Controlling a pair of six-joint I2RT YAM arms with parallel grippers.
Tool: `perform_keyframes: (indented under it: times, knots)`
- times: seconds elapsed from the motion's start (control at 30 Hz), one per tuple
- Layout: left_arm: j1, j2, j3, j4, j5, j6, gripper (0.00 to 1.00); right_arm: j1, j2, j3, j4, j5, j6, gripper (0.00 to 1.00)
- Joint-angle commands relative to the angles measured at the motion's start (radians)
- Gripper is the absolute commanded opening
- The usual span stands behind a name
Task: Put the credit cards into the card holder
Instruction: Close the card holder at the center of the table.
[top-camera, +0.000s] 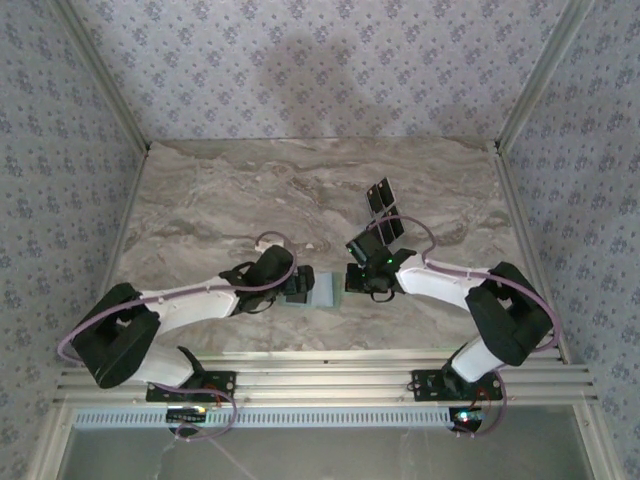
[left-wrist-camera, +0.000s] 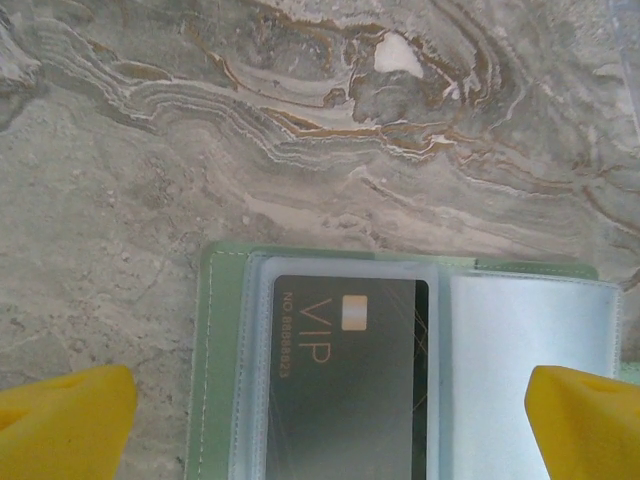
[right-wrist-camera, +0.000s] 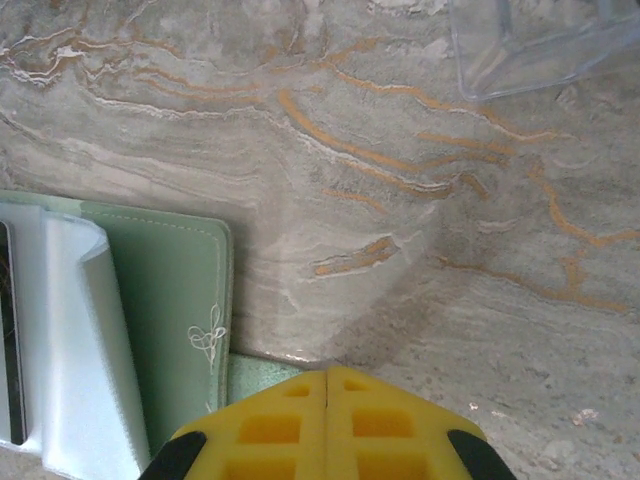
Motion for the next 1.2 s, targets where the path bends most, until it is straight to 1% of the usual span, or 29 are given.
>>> perform_keyframes:
  times: [0.0,0.23,0.47,0.73,0.97,1.17]
  knots:
    - [0.007,0.026,0.002,0.032,0.01,0.014,1.0,-0.004,0.015,-0.011,0.0,-0.011,-0.002,0.0]
    - [0.007,0.076,0.001,0.055,0.018,0.014,1.0,-0.008,0.018,-0.008,0.004,-0.019,-0.002,0.0]
    - [0.007,0.097,-0.003,0.107,0.059,0.02,1.0,-0.007,0.025,-0.009,0.009,-0.024,-0.002,0.0]
    - [0.002,0.028,0.001,0.116,0.094,0.014,1.0,-0.007,0.036,-0.006,0.018,-0.029,-0.002,0.0]
    - [-0.024,-0.061,0.015,0.143,0.103,-0.007,1.0,-0.011,0.045,-0.005,0.026,-0.034,-0.004,0.0]
    - [-0.079,-0.036,0.073,0.172,0.11,-0.021,1.0,-0.015,0.047,-0.005,0.03,-0.037,-0.007,0.0]
